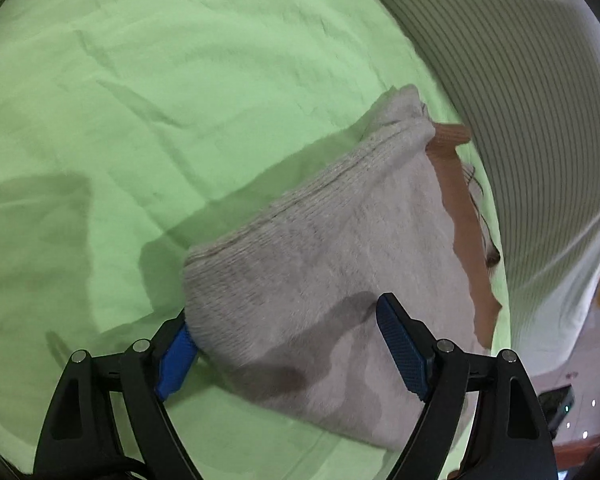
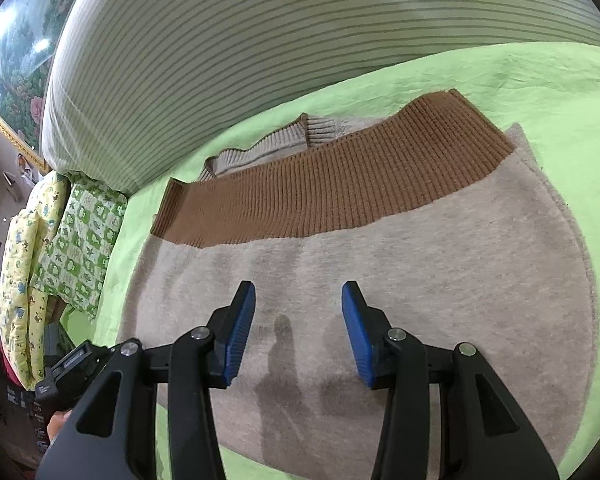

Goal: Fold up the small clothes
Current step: 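Press and smooth the folded sweater with both open grippers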

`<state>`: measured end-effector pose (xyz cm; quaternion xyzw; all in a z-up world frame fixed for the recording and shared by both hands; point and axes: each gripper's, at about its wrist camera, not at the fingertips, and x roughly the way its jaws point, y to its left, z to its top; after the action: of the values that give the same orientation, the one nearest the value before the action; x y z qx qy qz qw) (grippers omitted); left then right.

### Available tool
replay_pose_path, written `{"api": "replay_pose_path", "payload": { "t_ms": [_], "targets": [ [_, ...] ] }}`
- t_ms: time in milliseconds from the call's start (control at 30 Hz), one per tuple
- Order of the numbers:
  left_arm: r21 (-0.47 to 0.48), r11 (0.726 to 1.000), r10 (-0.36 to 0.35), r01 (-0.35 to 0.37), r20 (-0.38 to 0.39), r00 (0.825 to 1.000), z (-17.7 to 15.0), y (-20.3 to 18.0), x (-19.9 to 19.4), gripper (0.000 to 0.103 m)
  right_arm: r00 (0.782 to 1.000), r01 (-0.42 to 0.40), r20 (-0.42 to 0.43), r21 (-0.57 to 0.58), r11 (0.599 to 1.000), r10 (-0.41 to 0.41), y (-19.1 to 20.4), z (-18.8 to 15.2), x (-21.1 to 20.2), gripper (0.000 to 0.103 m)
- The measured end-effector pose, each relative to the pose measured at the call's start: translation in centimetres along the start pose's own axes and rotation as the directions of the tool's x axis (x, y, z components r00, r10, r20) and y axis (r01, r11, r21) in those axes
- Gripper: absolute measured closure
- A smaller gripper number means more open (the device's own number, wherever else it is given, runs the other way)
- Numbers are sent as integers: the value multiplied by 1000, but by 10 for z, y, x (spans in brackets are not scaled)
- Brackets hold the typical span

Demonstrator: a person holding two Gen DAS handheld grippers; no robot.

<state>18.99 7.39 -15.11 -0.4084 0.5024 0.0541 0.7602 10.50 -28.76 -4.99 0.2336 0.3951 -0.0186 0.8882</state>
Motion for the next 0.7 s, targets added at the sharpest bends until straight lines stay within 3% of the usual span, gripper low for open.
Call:
{"api": "replay_pose_path", "payload": {
  "t_ms": [200, 367, 533, 633, 700],
  "targets": [
    [29, 999, 16, -16, 6, 1000, -2, -6, 4, 20, 1000, -1, 7, -45, 999, 1, 5, 8, 9, 57],
    [21, 1000, -2, 2, 3, 1000, -2, -2, 1, 18, 996, -82, -56, -161, 984, 74, 38, 26, 46, 57],
    [32, 999, 10, -10, -11, 1000, 1, 0, -15, 19, 1000, 8, 6, -292, 957, -7, 62, 60, 70, 57],
    [138, 990, 22, -33, 79, 997, 8, -12, -41, 18, 999, 10, -26, -342, 940, -21, 59, 84, 82, 56],
    [227, 971, 56, -70, 68, 996, 15, -24, -38, 18, 997, 19, -58, -391, 920, -46, 59, 92, 91, 55]
  ]
}}
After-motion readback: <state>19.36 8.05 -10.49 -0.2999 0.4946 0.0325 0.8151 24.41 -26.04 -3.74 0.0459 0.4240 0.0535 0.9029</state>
